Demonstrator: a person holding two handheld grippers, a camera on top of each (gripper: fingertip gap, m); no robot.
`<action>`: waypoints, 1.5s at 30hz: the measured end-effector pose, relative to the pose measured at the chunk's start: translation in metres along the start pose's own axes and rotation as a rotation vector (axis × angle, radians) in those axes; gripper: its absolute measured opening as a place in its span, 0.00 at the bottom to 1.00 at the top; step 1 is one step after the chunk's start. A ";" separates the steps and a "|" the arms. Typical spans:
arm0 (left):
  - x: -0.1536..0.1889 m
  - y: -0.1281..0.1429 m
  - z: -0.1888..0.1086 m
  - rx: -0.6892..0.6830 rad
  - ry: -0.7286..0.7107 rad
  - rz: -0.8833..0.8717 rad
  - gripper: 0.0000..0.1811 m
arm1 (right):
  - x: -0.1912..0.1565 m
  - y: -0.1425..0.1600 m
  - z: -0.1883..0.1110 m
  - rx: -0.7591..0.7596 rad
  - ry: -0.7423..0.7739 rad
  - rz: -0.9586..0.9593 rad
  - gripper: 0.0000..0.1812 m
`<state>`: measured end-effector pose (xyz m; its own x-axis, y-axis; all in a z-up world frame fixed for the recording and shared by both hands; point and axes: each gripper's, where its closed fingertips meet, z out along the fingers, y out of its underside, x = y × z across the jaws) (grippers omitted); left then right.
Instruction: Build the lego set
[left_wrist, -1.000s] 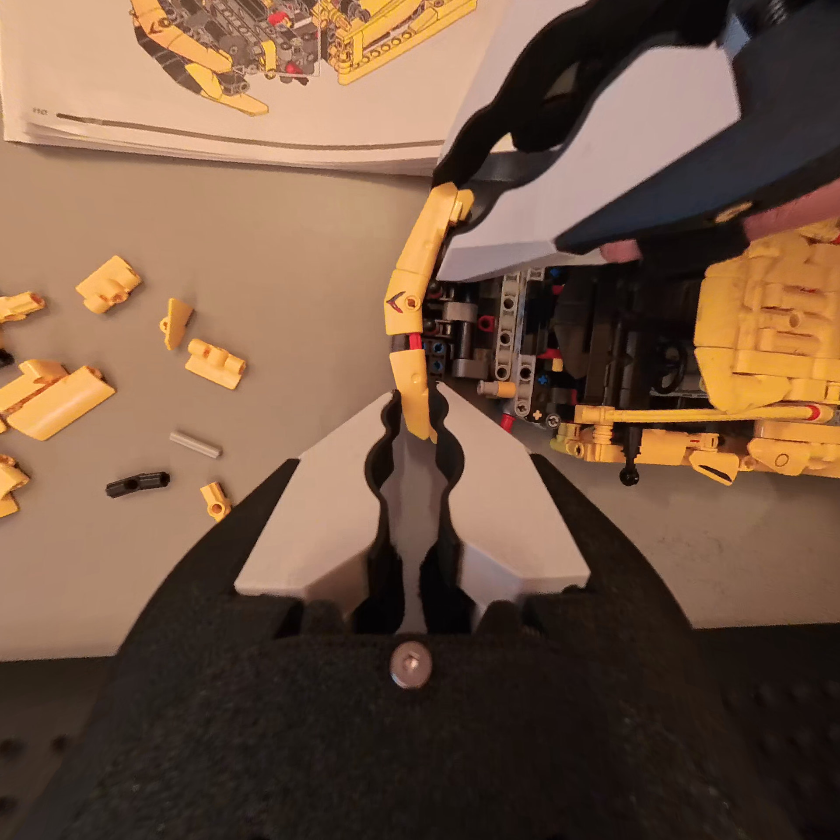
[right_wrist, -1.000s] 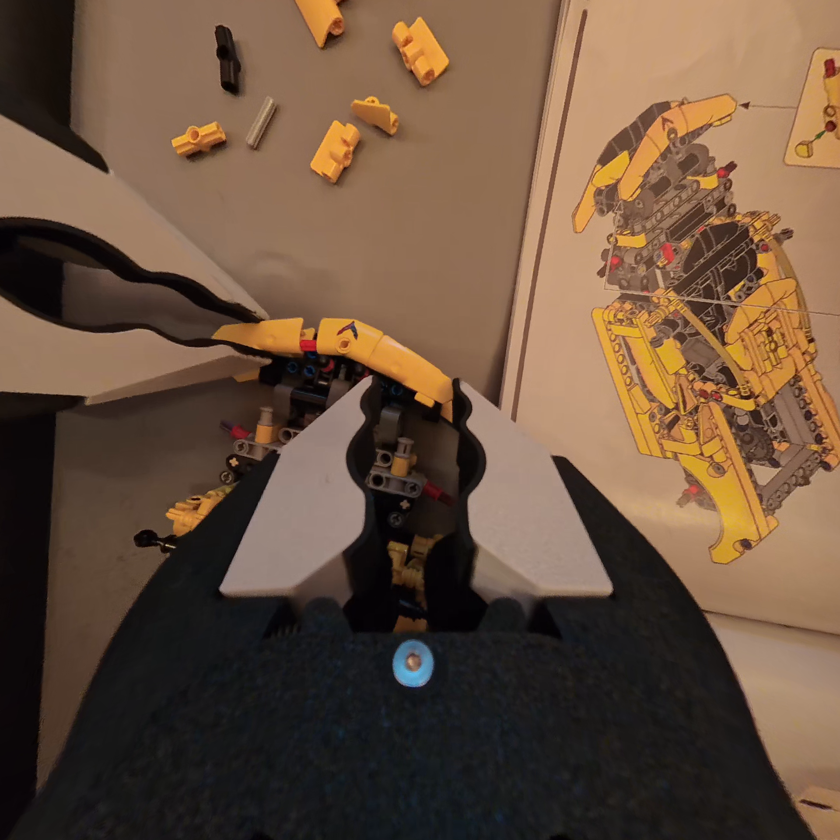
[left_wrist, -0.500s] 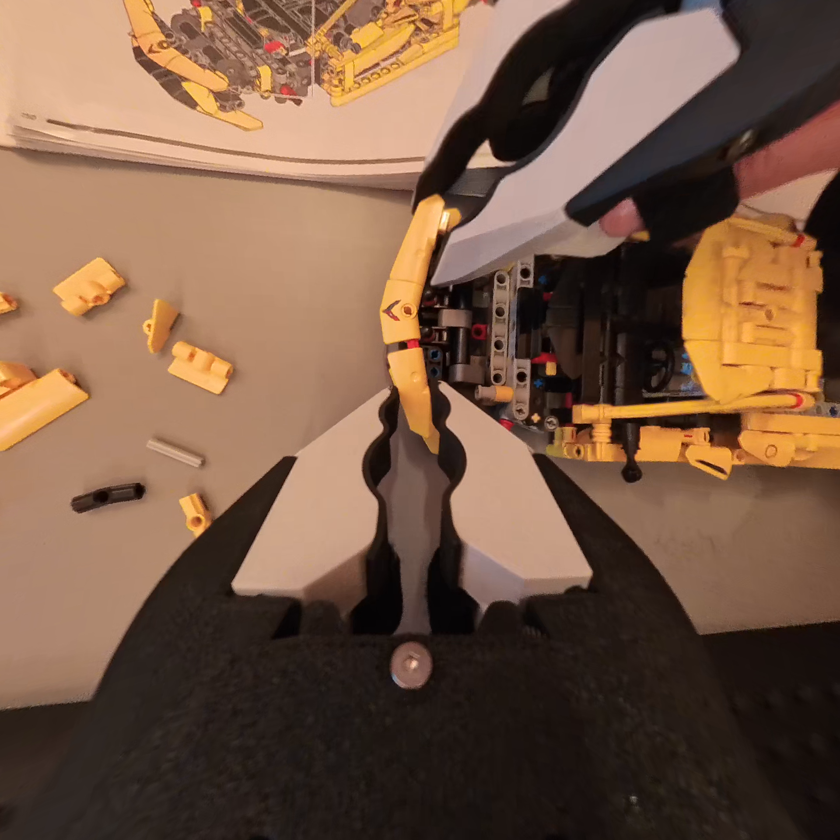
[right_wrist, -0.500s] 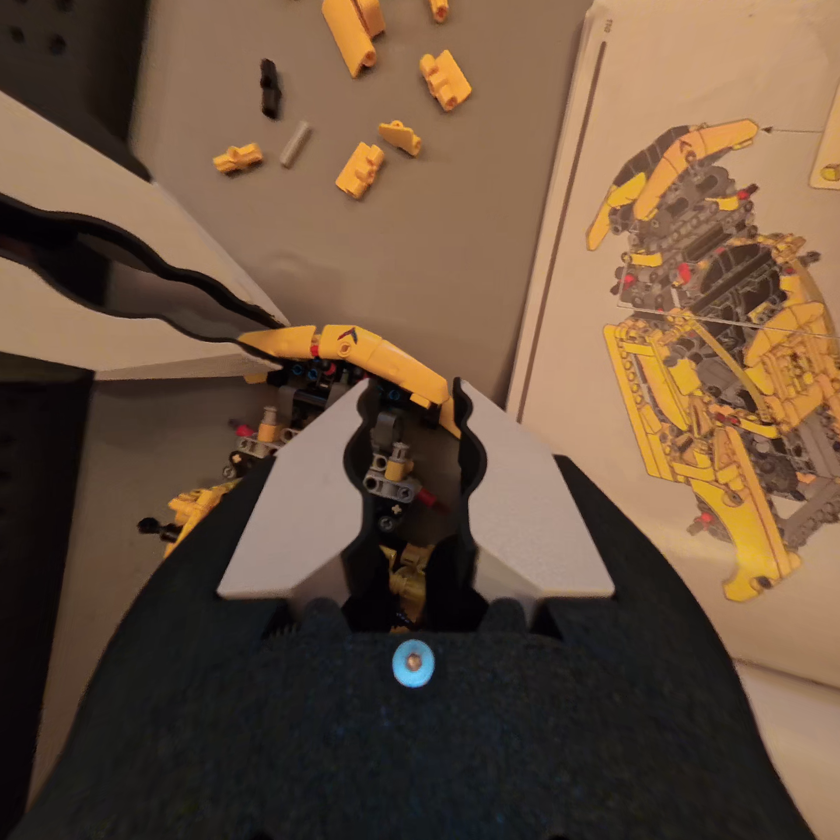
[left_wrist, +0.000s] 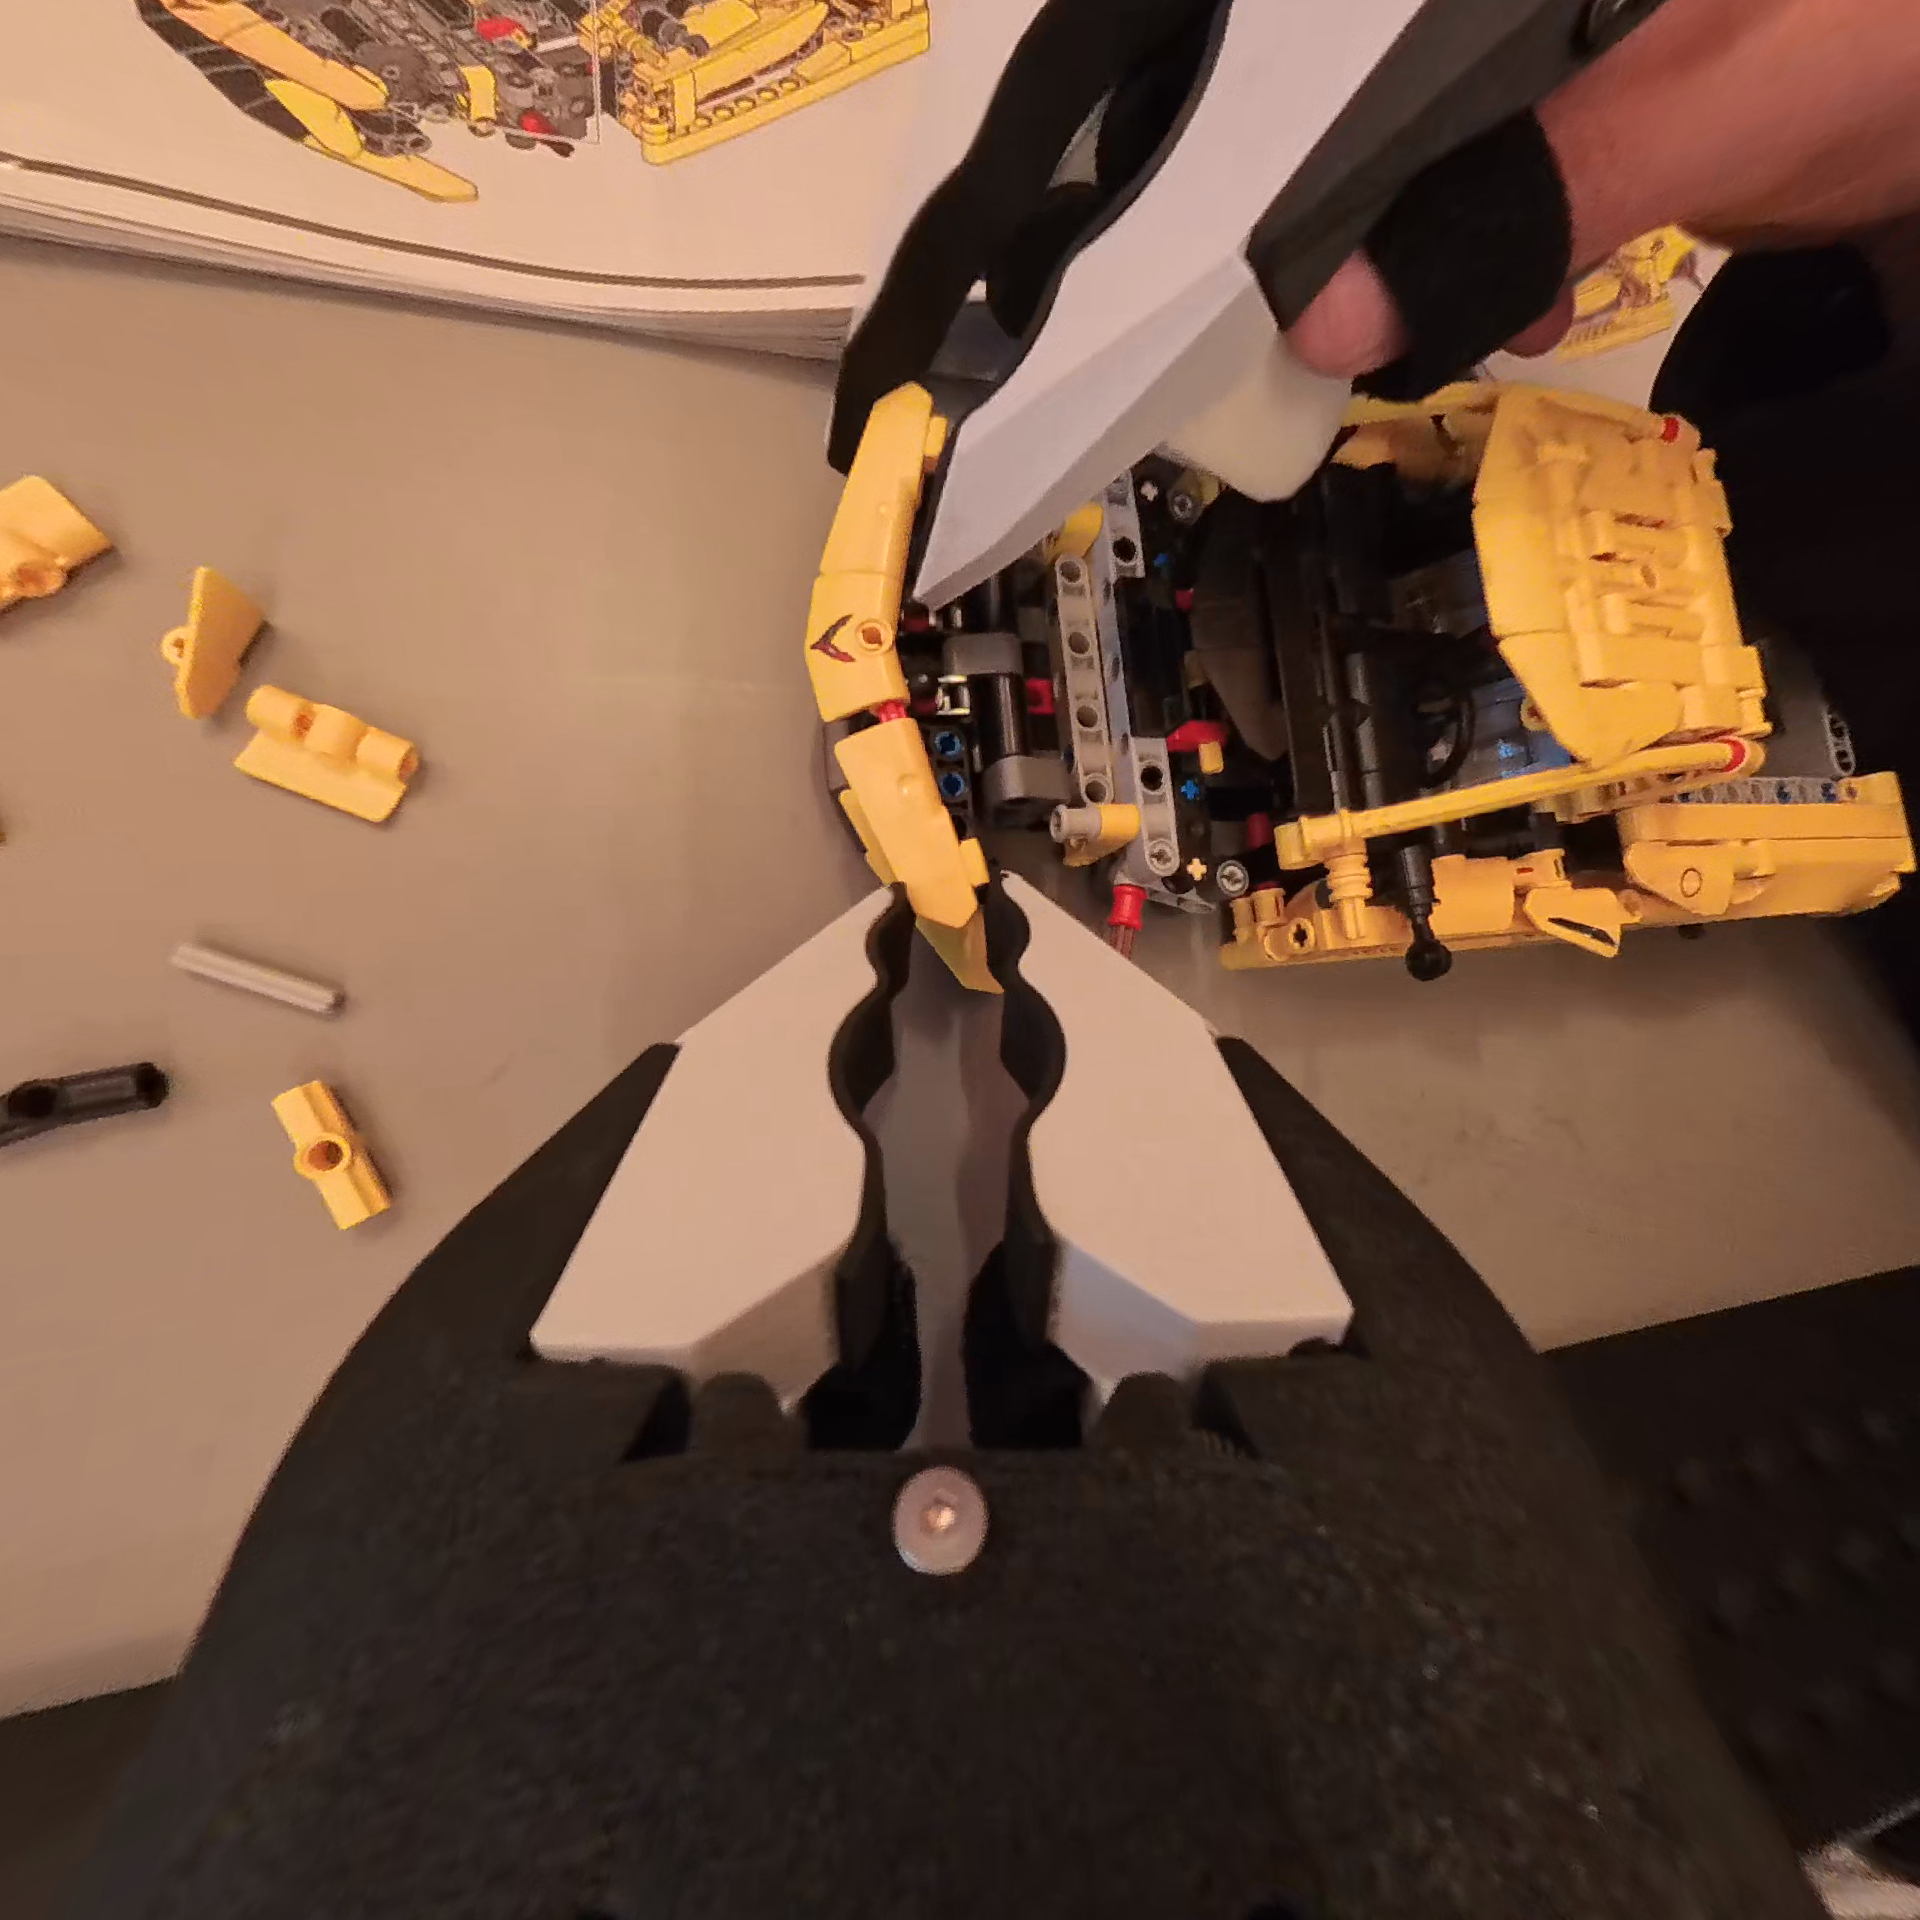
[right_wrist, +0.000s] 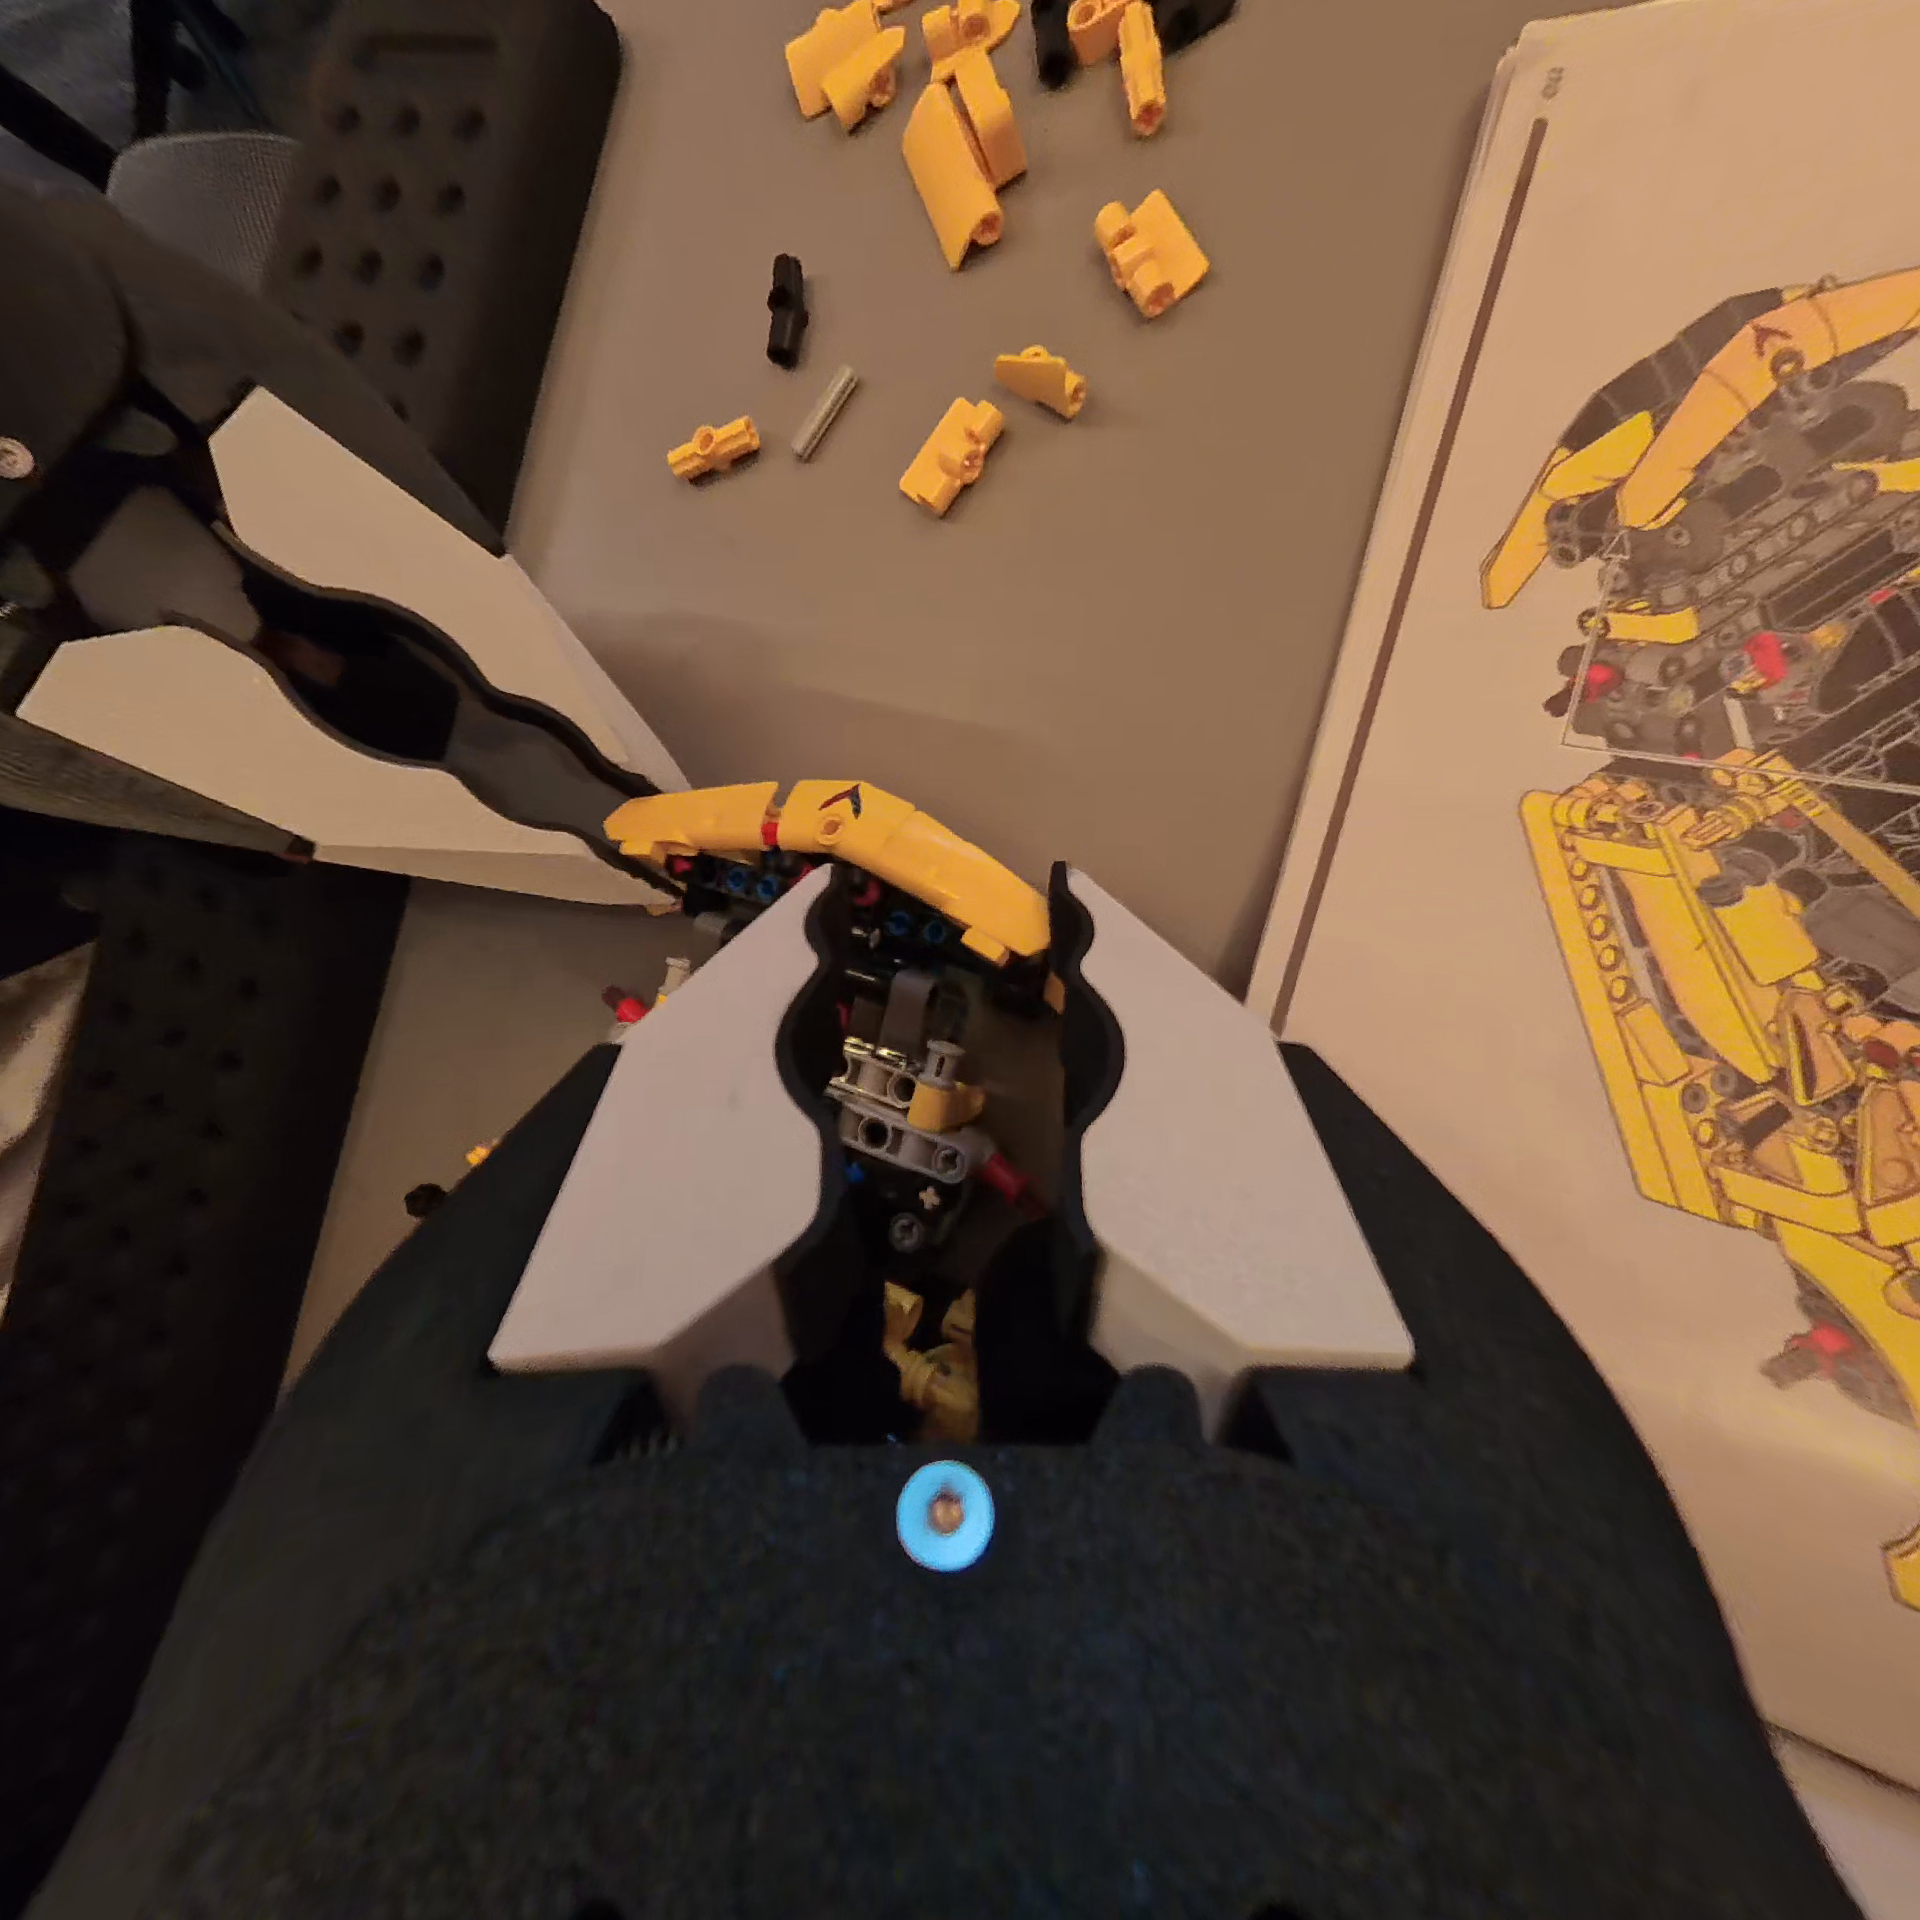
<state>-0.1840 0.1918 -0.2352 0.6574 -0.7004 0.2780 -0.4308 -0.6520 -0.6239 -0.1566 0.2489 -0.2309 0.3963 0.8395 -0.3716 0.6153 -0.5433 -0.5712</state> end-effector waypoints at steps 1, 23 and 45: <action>0.000 0.001 0.000 -0.016 0.006 0.011 0.07 | -0.001 0.000 0.000 0.004 -0.007 0.007 0.20; 0.009 0.014 -0.004 -0.216 0.179 0.410 0.07 | -0.014 0.009 0.004 -0.060 0.015 -0.181 0.20; 0.020 0.025 -0.012 -0.164 0.307 0.397 0.09 | -0.015 0.003 -0.022 -0.031 0.022 -0.224 0.29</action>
<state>-0.1894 0.1580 -0.2365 0.2228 -0.9396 0.2599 -0.7172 -0.3386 -0.6091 -0.1459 0.2351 -0.2113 0.2622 0.9392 -0.2215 0.7103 -0.3432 -0.6146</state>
